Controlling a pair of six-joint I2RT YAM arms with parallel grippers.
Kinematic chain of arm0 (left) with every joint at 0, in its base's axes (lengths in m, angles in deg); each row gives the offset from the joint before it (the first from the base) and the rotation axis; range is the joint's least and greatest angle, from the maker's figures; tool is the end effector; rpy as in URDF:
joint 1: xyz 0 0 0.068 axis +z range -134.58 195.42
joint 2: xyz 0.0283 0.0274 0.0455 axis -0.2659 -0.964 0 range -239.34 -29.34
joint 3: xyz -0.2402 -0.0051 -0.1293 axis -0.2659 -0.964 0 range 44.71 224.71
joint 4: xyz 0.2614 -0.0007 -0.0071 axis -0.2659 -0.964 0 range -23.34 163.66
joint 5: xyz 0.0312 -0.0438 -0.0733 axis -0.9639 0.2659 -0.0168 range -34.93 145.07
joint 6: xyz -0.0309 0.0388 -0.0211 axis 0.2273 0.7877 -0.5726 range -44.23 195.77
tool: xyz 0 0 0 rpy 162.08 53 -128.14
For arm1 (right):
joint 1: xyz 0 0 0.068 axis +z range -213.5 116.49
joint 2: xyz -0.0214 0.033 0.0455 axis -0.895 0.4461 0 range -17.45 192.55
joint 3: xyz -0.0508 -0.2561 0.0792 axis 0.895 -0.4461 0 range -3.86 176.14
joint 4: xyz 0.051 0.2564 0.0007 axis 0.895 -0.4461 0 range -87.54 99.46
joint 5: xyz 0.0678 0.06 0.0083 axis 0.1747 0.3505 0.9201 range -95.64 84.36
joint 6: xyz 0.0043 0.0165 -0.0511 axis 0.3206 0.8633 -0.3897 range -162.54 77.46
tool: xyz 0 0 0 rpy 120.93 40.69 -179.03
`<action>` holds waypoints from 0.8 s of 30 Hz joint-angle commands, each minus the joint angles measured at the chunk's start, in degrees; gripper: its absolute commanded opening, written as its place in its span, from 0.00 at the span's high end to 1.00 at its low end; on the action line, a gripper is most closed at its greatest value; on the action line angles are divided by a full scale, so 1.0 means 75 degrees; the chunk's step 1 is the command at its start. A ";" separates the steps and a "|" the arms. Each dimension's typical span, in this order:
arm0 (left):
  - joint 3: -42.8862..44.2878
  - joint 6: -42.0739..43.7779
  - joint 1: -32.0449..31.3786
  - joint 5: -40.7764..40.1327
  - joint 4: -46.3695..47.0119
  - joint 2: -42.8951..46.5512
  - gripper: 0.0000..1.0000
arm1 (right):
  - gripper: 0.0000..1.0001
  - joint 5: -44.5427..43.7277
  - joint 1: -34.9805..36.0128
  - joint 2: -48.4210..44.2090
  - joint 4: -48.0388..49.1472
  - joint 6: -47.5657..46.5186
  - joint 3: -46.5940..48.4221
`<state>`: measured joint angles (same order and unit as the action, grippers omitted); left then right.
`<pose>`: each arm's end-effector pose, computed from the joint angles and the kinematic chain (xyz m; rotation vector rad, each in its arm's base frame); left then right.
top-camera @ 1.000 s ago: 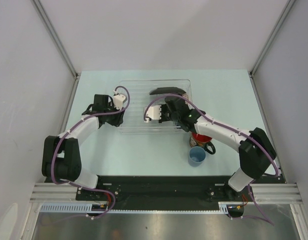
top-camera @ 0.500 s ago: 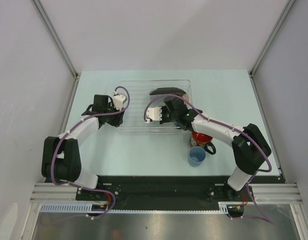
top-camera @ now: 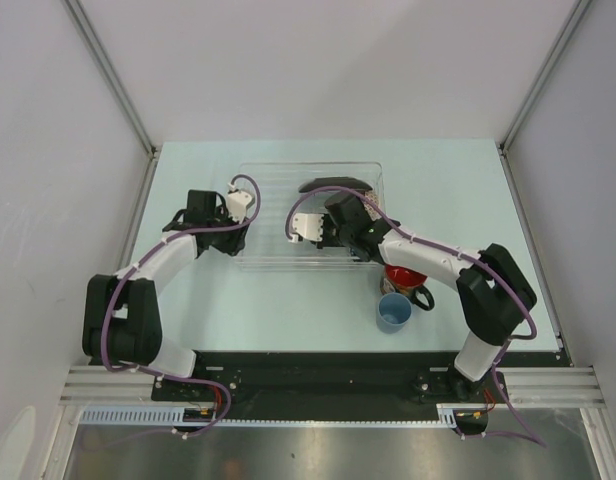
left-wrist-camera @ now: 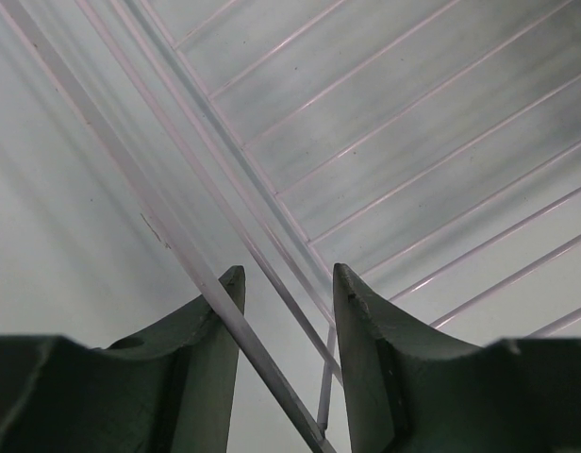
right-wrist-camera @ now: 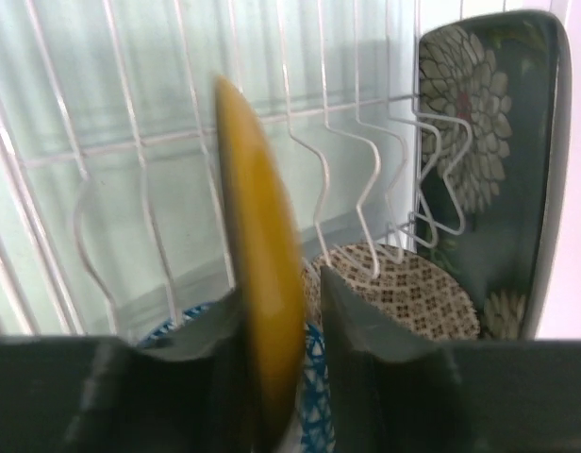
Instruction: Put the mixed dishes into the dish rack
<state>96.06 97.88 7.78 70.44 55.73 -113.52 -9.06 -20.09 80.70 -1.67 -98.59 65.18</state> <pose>0.2964 -0.0493 0.2098 0.7346 2.3117 -0.2157 0.2806 0.2625 0.2373 -1.7180 1.4966 -0.1840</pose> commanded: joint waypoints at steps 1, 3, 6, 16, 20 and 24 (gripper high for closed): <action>0.0243 0.1165 -0.0153 0.0821 -0.0597 0.0501 0.54 | 0.61 -0.0516 0.0047 -0.0254 -0.0132 0.0523 0.0311; 0.0336 0.1166 -0.0142 0.0774 -0.0644 0.0583 0.54 | 0.32 -0.0598 0.0058 -0.0406 -0.0319 0.0676 0.0311; 0.0372 0.1189 -0.0142 0.0739 -0.0726 0.0724 0.53 | 0.00 -0.0738 0.0070 -0.0687 -0.0460 0.0946 0.0311; 0.0407 0.1236 -0.0130 0.0481 -0.0948 0.1087 0.53 | 0.00 -0.2109 0.0374 -0.2255 -0.0694 0.1871 0.0323; 0.0524 0.1259 -0.0083 0.0446 -0.1089 0.1228 0.52 | 0.00 -0.1877 0.0282 -0.2994 -0.1488 0.3240 0.0323; 0.0583 0.1259 -0.0071 0.0446 -0.1125 0.1310 0.52 | 0.00 -0.1139 -0.0069 -0.3208 -0.2264 0.4530 0.0311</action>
<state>96.63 101.75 7.81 69.59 46.90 -108.03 -20.16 -18.10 59.25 -12.10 -76.56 65.37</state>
